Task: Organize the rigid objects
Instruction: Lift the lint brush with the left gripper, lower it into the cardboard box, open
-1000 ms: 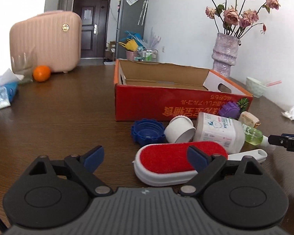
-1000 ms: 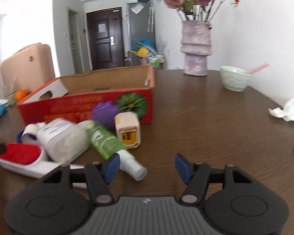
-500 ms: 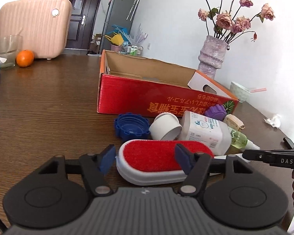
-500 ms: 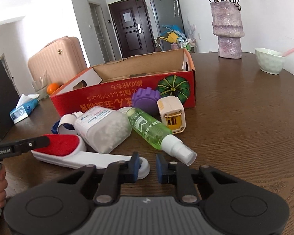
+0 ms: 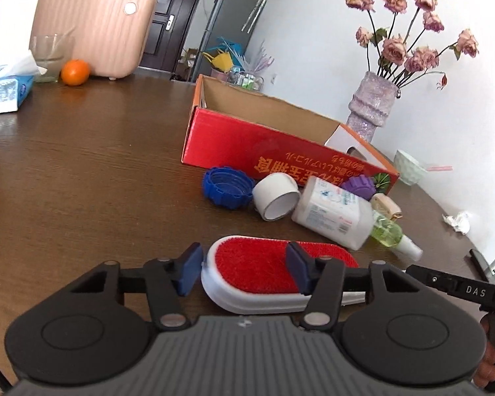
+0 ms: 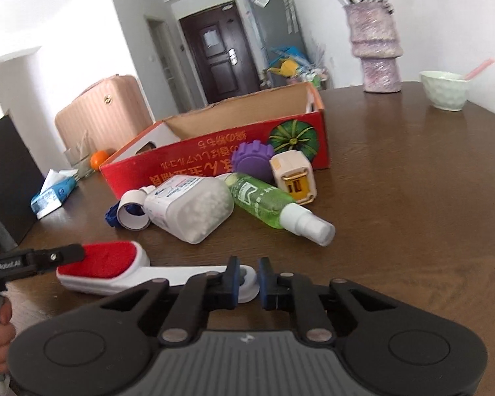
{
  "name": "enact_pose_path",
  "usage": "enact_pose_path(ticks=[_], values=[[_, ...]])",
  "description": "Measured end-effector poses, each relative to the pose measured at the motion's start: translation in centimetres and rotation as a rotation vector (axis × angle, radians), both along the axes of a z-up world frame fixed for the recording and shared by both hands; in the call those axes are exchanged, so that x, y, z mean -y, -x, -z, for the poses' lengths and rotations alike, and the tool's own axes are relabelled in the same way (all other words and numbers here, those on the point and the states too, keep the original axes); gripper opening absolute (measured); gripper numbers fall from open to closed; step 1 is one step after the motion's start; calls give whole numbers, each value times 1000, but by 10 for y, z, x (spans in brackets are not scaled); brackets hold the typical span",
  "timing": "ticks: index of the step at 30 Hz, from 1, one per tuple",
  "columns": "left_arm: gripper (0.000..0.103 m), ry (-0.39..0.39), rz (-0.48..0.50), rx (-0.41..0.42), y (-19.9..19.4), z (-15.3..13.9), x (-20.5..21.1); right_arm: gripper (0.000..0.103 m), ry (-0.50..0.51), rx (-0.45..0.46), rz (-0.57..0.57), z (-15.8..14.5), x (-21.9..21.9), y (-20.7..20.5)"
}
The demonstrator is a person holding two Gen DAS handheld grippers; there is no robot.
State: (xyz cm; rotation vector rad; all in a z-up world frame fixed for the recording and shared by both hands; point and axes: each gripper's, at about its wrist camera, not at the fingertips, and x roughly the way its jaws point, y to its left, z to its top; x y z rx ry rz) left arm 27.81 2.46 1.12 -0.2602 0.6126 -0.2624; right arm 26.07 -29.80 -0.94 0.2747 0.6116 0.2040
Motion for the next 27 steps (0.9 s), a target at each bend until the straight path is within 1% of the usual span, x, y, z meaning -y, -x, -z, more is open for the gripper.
enact_pose_path(ticks=[3, 6, 10, 14, 15, 17, 20, 22, 23, 25, 27], values=[[56, -12, -12, 62, 14, -15, 3, 12, -12, 54, 15, -10, 0, 16], [56, -25, -6, 133, 21, -31, 7, 12, -2, 111, 22, -24, -1, 24], [56, -23, 14, 172, 12, -51, 13, 12, -4, 161, 41, -43, 5, 21], [56, -50, 20, 250, -8, -74, 23, 12, 3, 193, 45, -61, 8, 4], [56, -46, 22, 262, -13, -80, 23, 12, -3, 201, 46, -64, 9, -1], [56, -37, 38, 296, -27, -92, 24, 12, -18, 228, 66, -72, 13, -18], [56, -55, 31, 341, -56, -109, 29, 12, -66, 242, 77, -80, 19, -54], [56, -66, 21, 337, -84, -117, 32, 12, -73, 255, 87, -85, 19, -84], [56, -62, 24, 317, -104, -120, 32, 12, -63, 259, 96, -86, 16, -97], [56, -25, 1, 258, -140, -121, 28, 12, -39, 262, 100, -87, 12, -129], [56, -11, -9, 207, -179, -119, 27, 12, -24, 237, 104, -85, 9, -166]])
